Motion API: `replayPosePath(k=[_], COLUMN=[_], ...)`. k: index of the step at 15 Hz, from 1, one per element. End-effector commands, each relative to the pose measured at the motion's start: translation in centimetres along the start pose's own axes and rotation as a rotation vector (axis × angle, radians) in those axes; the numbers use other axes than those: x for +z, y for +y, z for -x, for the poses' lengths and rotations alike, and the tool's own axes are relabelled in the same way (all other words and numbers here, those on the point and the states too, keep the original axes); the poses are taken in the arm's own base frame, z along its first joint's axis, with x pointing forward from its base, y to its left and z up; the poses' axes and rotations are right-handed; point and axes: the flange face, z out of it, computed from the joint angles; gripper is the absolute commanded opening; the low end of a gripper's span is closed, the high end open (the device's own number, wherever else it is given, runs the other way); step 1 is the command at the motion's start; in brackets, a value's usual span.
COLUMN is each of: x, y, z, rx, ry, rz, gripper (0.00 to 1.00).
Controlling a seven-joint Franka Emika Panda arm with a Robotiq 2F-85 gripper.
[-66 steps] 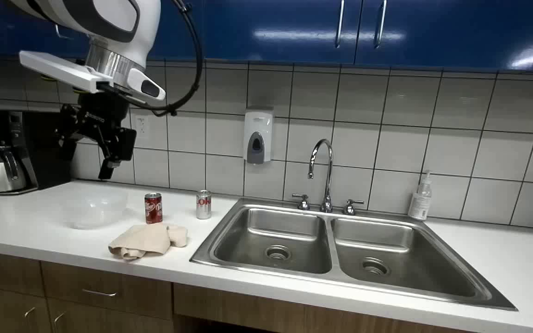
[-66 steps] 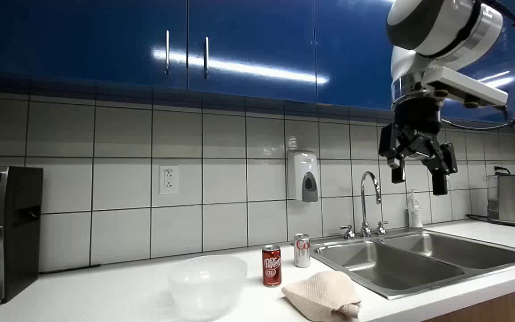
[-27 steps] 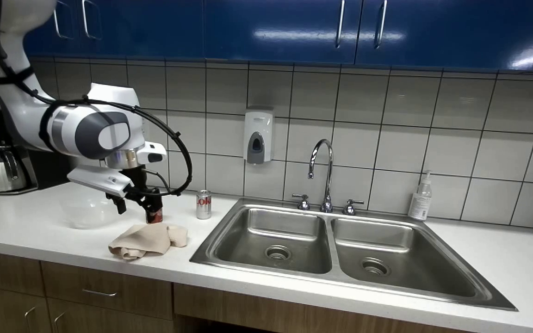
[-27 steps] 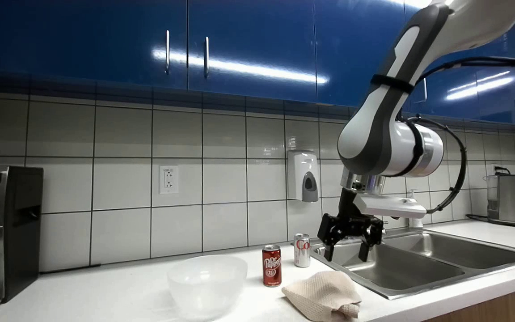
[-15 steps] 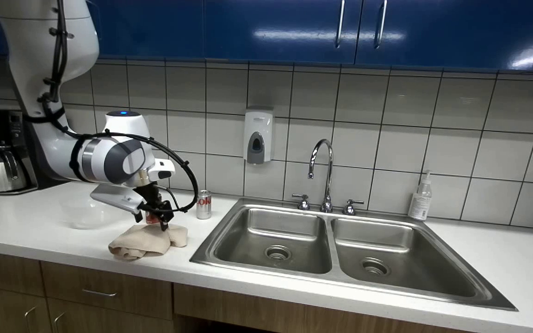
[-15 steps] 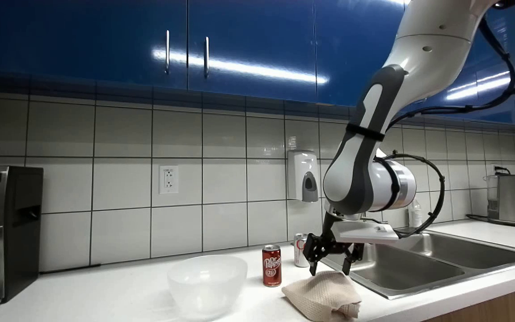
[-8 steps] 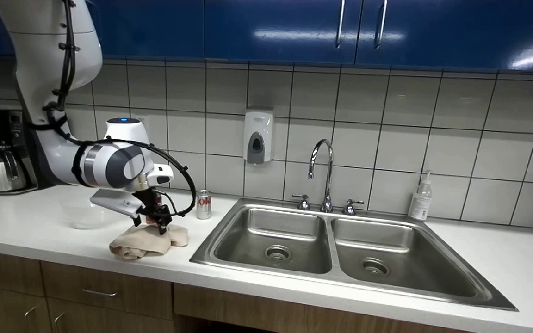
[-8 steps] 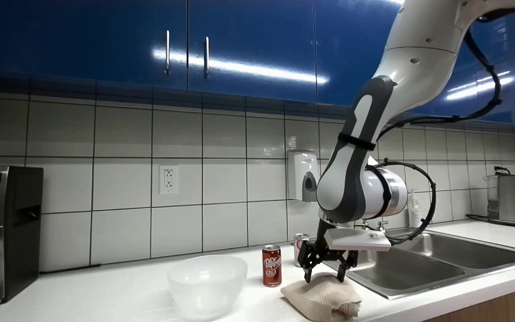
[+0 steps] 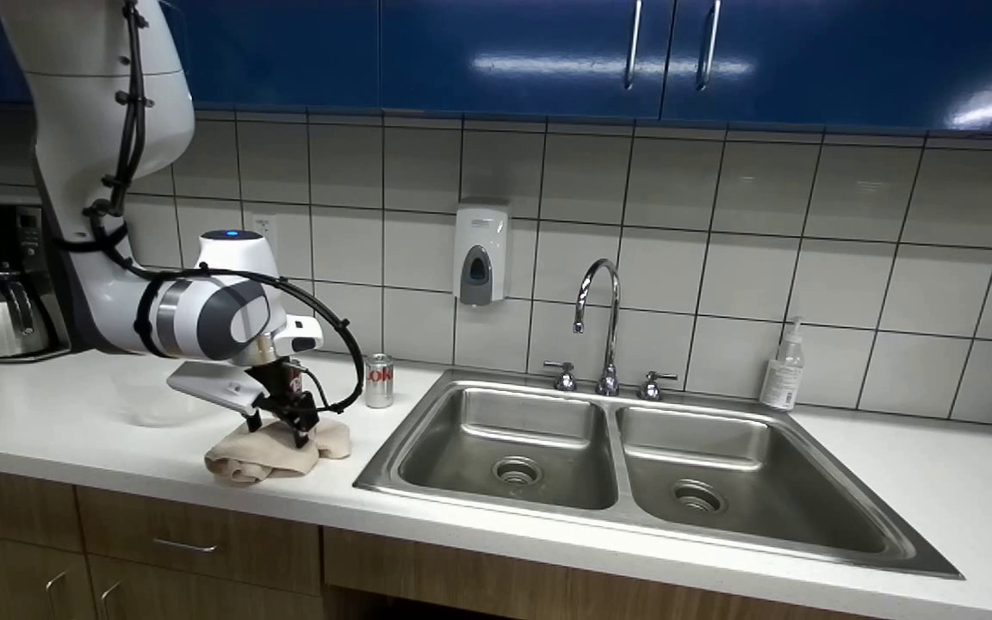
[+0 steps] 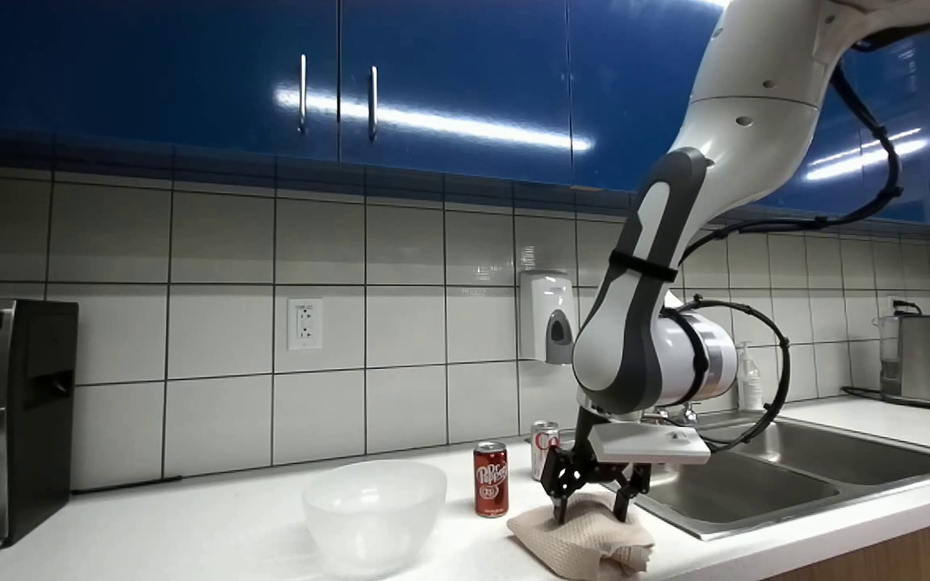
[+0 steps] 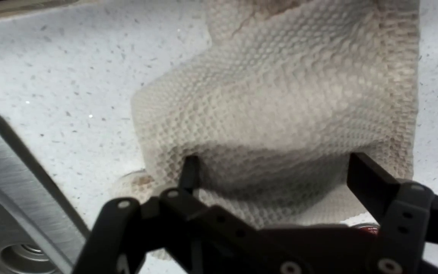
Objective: Move the cloth from the counter to the bowl
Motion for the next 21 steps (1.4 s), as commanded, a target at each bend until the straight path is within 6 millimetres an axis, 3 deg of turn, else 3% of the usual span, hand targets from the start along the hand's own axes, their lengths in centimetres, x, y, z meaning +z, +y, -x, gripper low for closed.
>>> replayPosePath(k=[1,2,4,12,17,21], x=[0.2,0.2,0.1,-0.2,-0.3,-2.9], y=[0.0,0.0,0.0,0.0,0.0,-0.2], z=[-0.3,-0.3,-0.3,-0.3,-0.4,-1.1], rx=[0.025,0.026,0.029,0.030,0.027,0.024], ry=[0.005,0.005,0.004,0.008,0.011,0.049], rz=[-0.005,-0.008,-0.010,-0.014,-0.012,-0.023], gripper=[1.00,0.75,0.65,0.02,0.01,0.01])
